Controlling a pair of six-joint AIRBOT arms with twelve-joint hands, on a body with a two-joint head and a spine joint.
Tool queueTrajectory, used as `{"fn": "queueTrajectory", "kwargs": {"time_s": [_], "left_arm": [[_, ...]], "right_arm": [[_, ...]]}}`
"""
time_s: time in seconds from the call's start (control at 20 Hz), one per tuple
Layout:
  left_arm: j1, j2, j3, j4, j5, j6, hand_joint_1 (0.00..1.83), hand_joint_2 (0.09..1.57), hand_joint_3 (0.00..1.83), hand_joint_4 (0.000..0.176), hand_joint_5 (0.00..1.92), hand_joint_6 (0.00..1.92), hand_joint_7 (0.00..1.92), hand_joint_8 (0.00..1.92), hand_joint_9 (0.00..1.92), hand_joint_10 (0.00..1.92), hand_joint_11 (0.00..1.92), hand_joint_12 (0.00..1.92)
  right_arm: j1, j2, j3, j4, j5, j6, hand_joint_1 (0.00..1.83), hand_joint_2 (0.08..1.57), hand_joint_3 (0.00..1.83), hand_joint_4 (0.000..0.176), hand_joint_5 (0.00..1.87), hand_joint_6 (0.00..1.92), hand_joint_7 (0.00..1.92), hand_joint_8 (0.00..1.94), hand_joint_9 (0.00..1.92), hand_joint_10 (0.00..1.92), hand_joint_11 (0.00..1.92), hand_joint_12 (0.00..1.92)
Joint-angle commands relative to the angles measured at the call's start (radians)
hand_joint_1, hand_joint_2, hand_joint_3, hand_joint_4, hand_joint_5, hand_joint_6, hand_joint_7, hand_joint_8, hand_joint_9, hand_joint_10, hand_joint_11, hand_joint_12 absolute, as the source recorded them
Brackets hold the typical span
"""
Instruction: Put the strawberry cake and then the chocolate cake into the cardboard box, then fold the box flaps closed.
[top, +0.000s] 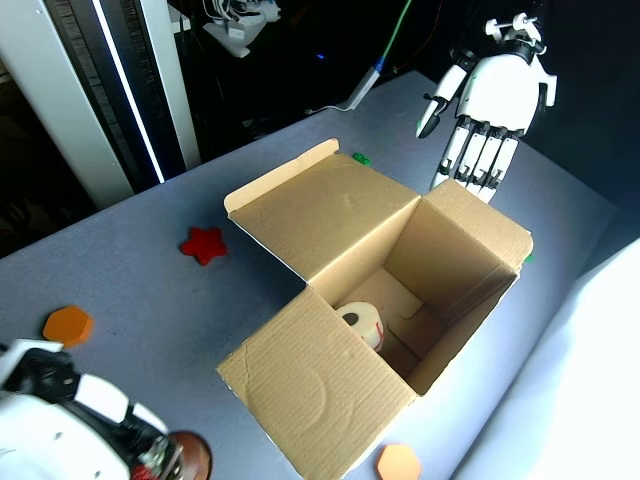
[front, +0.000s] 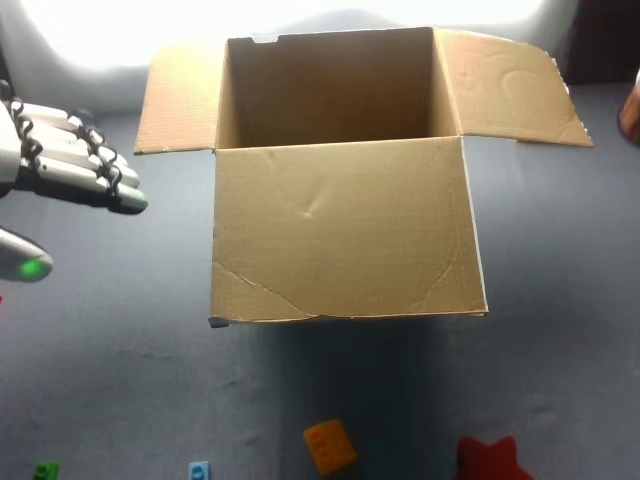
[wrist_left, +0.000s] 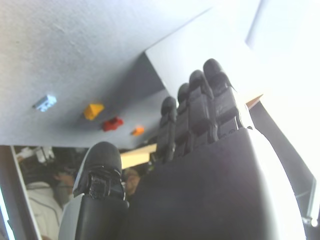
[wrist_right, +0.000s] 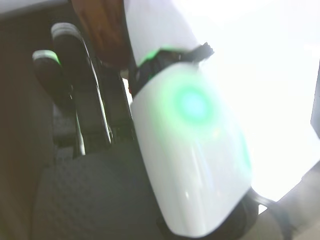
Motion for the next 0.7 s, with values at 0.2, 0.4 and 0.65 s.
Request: {"fn": "queueTrajectory", "kwargs": {"time_s": [0.2,0.4,0.65], "left_arm": [[0.032,-0.021,0.000,-0.145,0.004,0.004,0.00,1.38,0.00,0.017,0.14,0.01,0.13,0.00,0.14,0.01,0.00,0.53],[0.039,-0.041,0.012,-0.185,0.007,0.017,0.00,1.39,0.00,0.019,0.13,0.00,0.11,0.00,0.13,0.00,0.00,0.52],[0.042,-0.051,0.015,-0.209,0.019,0.029,0.00,1.38,0.00,0.025,0.13,0.00,0.12,0.00,0.14,0.00,0.00,0.50]], "right_arm": [[0.033,0.020,-0.059,-0.399,0.262,0.153,1.34,1.18,0.00,0.000,0.81,1.17,0.90,1.18,0.74,1.45,0.36,1.77],[0.031,0.013,-0.107,-0.607,0.414,0.321,1.34,1.17,0.00,0.000,0.85,1.07,0.91,1.17,0.74,1.46,0.35,1.79],[0.004,-0.045,-0.127,-0.745,0.514,0.401,1.34,1.19,0.00,0.000,0.82,1.14,0.89,1.21,0.71,1.48,0.31,1.82]]}}
